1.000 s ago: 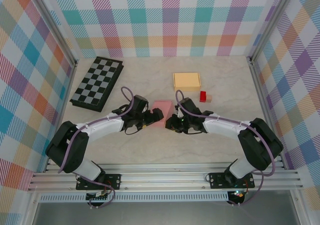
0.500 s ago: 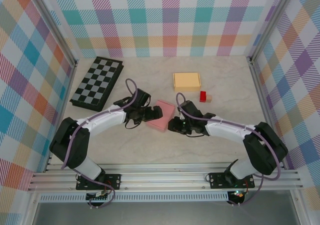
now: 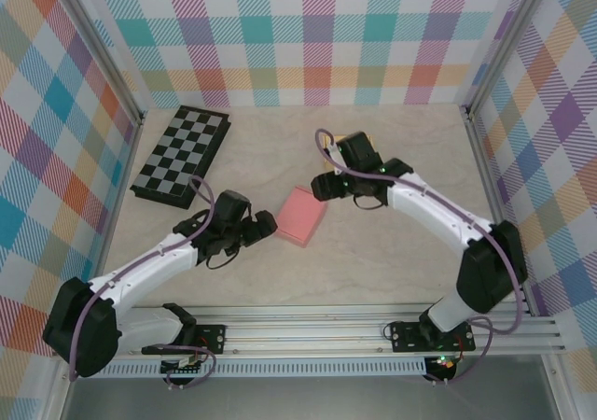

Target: Fold the paper box

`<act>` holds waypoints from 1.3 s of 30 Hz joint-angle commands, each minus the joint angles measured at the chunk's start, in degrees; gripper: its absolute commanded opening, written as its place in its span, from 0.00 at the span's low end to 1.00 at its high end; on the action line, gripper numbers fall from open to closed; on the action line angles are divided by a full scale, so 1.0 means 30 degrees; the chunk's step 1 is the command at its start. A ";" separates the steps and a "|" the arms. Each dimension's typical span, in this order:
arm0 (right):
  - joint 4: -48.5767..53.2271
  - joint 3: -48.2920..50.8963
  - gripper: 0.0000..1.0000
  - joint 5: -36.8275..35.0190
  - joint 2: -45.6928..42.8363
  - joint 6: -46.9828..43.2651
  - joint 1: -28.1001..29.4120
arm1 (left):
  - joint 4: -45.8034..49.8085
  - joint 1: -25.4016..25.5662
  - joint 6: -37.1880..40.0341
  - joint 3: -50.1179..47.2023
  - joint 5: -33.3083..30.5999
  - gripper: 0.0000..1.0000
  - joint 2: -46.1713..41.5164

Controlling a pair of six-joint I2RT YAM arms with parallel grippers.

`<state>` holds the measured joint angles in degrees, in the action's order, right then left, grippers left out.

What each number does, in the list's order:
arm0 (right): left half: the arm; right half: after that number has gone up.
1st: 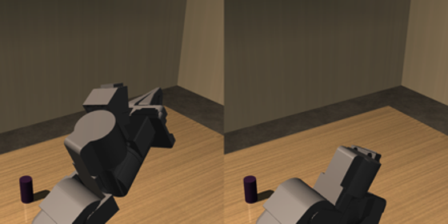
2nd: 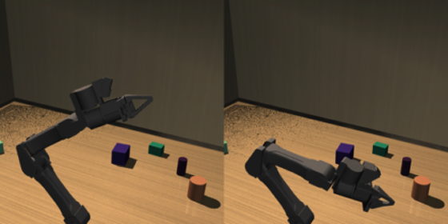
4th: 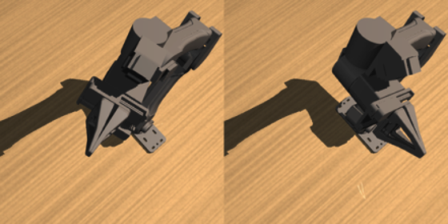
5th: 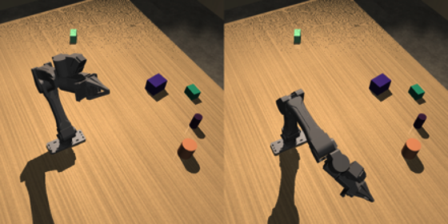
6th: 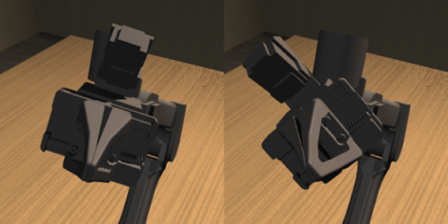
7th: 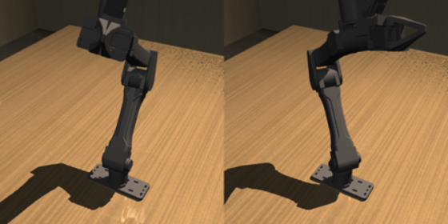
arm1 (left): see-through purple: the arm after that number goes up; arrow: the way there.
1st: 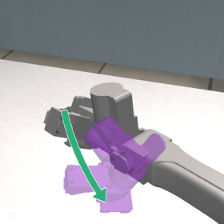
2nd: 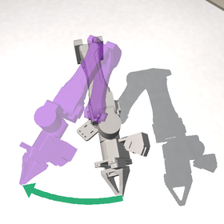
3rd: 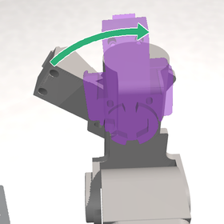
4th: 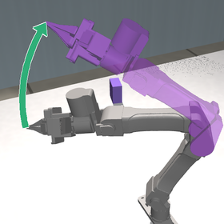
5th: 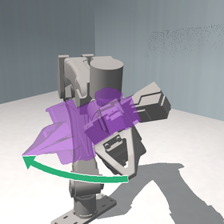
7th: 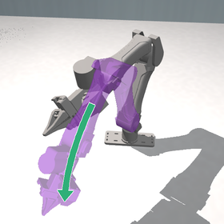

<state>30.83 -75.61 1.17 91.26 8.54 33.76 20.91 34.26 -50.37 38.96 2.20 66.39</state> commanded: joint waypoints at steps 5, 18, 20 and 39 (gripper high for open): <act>0.2132 -0.3858 0.69 0.3888 0.5868 -0.7734 -0.0975 | -0.6298 0.1529 -0.4884 -0.1916 -0.0960 0.95 0.0514; 0.3327 -0.6403 0.68 0.5596 0.9469 -0.9287 -0.1460 | -1.0044 0.2401 -0.7206 -0.1657 -0.1216 0.91 0.4708; 0.3567 -0.6658 0.68 0.5324 0.9719 -0.9441 -0.1467 | -1.0421 0.2454 -0.7155 -0.1572 -0.1477 0.90 0.5079; 0.3130 -0.5559 0.63 0.6247 1.0208 -0.8580 -0.1468 | -1.1114 0.2510 -0.6772 -0.0470 -0.1785 0.76 0.7792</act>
<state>40.45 -94.02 17.17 121.80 -18.24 29.61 -11.16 40.88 -71.13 36.01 -2.63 88.29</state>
